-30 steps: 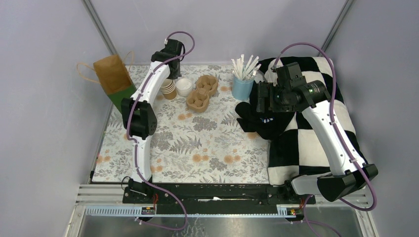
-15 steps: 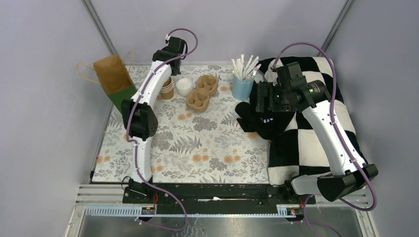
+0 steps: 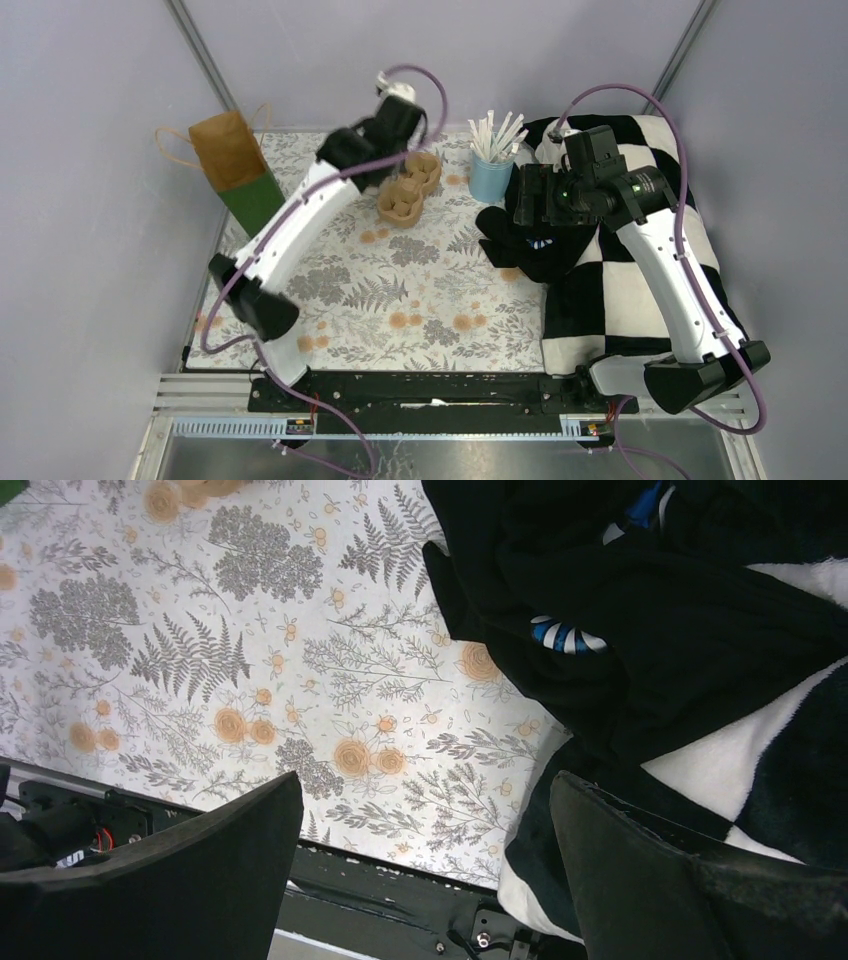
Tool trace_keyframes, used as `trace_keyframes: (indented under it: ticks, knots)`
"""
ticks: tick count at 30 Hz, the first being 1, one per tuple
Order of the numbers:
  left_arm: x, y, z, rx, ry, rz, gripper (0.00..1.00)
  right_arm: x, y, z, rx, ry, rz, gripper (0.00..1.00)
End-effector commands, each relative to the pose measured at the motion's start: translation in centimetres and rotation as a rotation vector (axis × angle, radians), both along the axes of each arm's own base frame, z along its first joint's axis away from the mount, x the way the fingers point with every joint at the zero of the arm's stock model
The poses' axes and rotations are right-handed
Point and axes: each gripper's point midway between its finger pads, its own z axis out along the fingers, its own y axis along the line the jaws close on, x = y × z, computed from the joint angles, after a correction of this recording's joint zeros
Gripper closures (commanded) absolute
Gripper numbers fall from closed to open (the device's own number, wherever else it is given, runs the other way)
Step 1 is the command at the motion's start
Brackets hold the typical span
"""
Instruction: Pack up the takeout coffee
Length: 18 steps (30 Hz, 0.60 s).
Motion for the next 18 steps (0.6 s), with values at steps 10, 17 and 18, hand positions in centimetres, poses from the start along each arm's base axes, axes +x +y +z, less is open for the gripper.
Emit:
trace_keyframes:
  ticks: [10,17,18]
  knots:
    - [-19.4,-16.6,-8.1,-0.111,0.158,-0.377,1.0,-2.5,-3.5,0.7,-0.034,-0.119,-0.13,0.0]
    - [-20.5,-20.9,-13.1,-0.047,0.206,-0.517,1.0,-4.9,-7.9,2.6,-0.136,-0.193,-0.293,0.0]
    - [-20.6,-21.1,-14.0,-0.035,0.219,-0.523,1.0,-5.2,-8.3,2.8,-0.144,-0.2,-0.305,0.0]
